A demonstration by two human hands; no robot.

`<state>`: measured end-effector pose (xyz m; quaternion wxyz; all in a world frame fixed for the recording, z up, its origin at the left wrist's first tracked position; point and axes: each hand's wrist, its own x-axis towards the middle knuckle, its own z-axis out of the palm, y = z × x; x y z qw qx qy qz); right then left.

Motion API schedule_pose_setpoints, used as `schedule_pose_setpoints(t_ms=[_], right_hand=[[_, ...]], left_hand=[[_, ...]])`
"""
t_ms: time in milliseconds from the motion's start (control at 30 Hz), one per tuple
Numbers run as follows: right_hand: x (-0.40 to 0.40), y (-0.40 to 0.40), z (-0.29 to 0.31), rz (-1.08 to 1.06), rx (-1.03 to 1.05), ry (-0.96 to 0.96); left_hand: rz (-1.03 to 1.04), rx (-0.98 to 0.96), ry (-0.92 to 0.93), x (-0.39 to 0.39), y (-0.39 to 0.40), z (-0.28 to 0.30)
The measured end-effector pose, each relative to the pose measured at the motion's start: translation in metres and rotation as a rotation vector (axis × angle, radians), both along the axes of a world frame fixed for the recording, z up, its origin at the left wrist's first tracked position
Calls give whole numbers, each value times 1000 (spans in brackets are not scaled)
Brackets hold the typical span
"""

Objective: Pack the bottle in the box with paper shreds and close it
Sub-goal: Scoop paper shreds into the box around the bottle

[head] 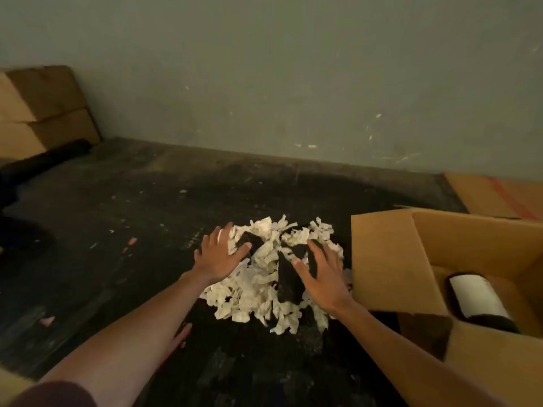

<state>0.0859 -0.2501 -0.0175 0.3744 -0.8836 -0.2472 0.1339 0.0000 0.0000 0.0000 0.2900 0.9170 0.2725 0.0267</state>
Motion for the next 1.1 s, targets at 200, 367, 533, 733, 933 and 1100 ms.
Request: schedule_pose_setpoints(t_ms=[200,367,533,733,933,1100], right_hand=[[14,14,-42,-369,-69,153],[49,30,-63,-496,-100,252],[58,70,-82,-173,-223,222],[45,85,-112,98,-494,47],[43,82,-132,-19,-620,-272],[45,77,-153,-93,-522,-379]], left_hand=[[102,-106,173,-11,55,-75],[-63,-165,164,14,75,-109],[-484,29,202,37,73,-118],[-628,231,261,50,70,-140],[-535,349,65,52,76,-155],[-450,288,15,53,69,-164]])
